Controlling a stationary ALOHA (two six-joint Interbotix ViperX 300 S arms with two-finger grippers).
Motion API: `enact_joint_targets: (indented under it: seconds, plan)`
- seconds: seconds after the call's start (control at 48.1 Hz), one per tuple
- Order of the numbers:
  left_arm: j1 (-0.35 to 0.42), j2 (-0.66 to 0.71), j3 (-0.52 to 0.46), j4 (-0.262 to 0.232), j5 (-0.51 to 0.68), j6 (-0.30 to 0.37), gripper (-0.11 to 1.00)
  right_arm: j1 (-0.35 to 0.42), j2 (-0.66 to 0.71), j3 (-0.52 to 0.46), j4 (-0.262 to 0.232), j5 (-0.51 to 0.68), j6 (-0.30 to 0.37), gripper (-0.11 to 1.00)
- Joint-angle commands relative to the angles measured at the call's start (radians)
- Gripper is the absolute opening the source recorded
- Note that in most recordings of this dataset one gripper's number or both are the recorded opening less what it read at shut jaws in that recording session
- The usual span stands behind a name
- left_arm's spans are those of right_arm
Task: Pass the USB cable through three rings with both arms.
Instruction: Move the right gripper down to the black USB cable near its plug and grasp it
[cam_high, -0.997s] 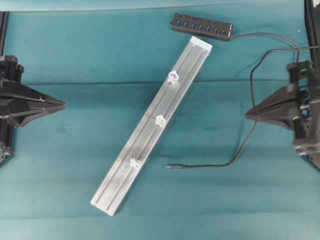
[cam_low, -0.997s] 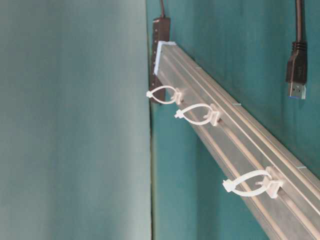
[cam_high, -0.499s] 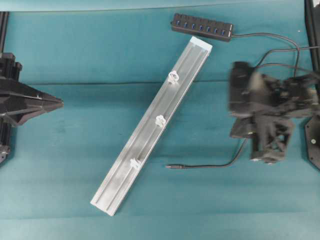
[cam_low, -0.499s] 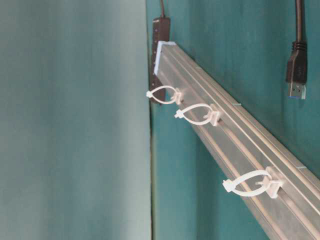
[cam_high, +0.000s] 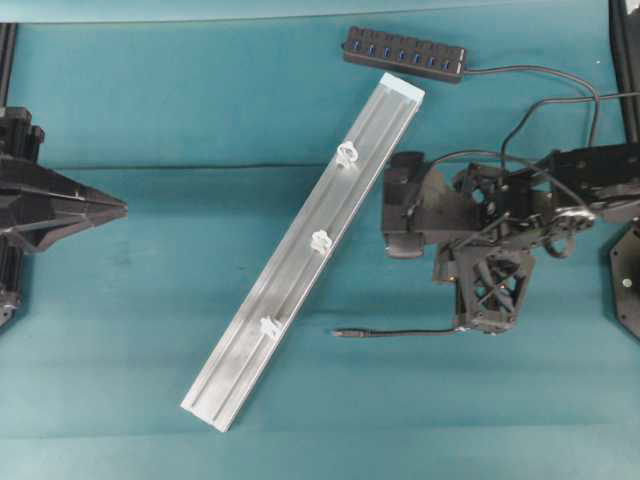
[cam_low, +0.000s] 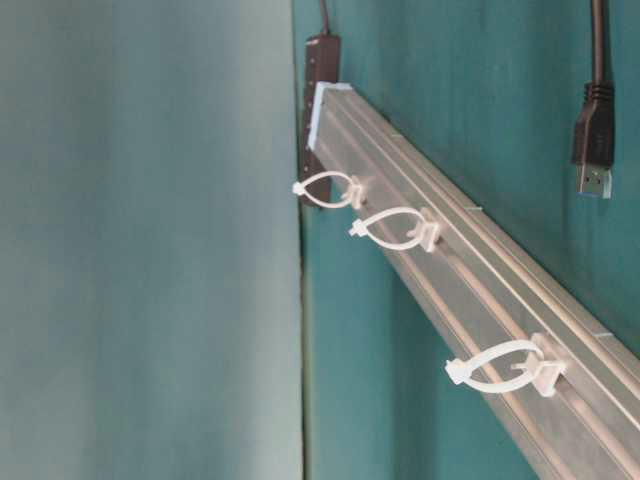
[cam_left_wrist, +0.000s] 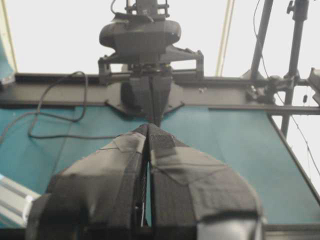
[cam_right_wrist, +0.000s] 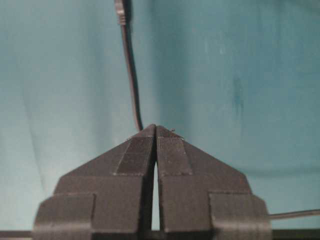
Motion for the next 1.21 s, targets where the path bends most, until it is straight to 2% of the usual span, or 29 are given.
enact_joint_targets:
  seconds: [0.0,0.062,0.125,0.249,0.374,0.457,0.499,0.644,0.81,1.184]
  plan:
    - [-0.002,0.003,-0.028,0.003,-0.003,0.000,-0.01,0.005,0.025,-0.015,0.002,0.000,-0.002,0.01]
    - [-0.002,0.003,-0.028,0.003,-0.003,0.000,-0.01,0.005,0.041,-0.015,0.003,-0.002,0.003,0.02]
    - [-0.002,0.003,-0.028,0.003,-0.003,0.000,-0.01,0.006,0.055,-0.018,0.006,-0.006,0.005,0.09]
    - [-0.002,0.003,-0.028,0.003,0.003,0.000,-0.01,0.008,0.077,-0.017,-0.005,-0.011,0.005,0.39]
    - [-0.002,0.003,-0.028,0.003,0.021,0.000,-0.01,0.015,0.097,-0.003,-0.048,-0.031,0.008,0.75]
    - [-0.002,0.003,-0.028,0.003,0.031,-0.002,-0.01,0.015,0.106,0.006,-0.054,-0.055,0.008,0.91]
    - [-0.002,0.003,-0.028,0.003,0.034,-0.002,-0.01,0.015,0.110,0.014,-0.054,-0.078,0.008,0.93]
    - [-0.002,0.003,-0.028,0.003,0.034,-0.002,-0.01,0.020,0.132,0.041,-0.052,-0.183,0.009,0.90]
    - [-0.002,0.003,-0.028,0.003,0.034,-0.018,-0.01,0.037,0.187,0.064,-0.037,-0.250,0.005,0.90]
    - [-0.002,0.006,-0.026,0.003,0.067,-0.021,-0.01,0.101,0.270,0.069,-0.003,-0.295,0.009,0.90]
